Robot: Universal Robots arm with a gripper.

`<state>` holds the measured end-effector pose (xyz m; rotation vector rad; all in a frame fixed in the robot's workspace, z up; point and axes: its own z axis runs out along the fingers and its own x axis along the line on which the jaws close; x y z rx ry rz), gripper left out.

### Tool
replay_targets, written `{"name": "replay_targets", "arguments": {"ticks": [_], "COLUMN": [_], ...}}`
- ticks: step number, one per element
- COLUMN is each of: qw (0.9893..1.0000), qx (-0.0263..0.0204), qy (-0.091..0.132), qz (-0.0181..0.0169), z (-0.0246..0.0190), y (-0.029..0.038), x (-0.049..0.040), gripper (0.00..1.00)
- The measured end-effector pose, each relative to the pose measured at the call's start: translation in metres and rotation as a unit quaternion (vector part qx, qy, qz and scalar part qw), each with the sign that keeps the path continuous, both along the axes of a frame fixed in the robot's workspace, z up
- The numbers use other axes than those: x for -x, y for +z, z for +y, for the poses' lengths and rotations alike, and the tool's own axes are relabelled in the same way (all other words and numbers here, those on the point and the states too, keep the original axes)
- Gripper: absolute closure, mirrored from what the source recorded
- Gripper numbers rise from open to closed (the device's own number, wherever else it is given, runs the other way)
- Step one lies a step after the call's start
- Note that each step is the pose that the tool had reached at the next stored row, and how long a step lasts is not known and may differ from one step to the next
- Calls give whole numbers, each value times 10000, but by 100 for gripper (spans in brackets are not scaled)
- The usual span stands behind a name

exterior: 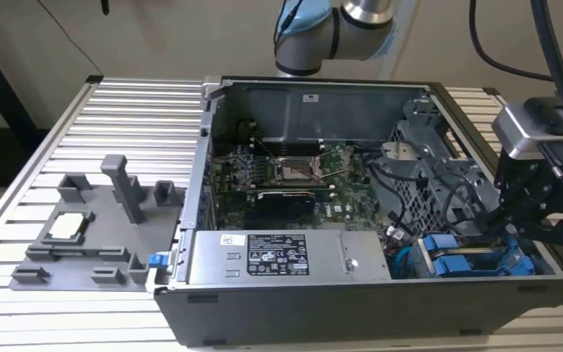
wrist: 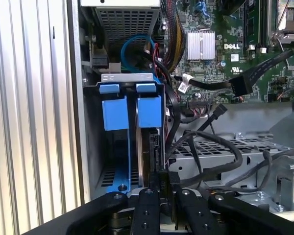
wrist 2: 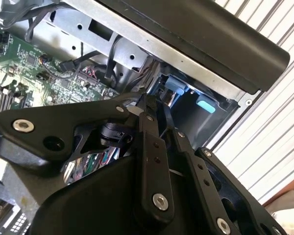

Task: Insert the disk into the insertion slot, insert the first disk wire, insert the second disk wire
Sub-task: 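Insert the first disk wire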

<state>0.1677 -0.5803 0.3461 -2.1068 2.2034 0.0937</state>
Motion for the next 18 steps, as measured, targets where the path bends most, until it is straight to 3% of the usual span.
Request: {"name": "replay_targets", "arguments": {"ticks": [18], "qw": [10000], "qx": [7], "qy": [94], "qz": [0], "z": [-6], "y": [-54], "x": [-1], "gripper": [81]}}
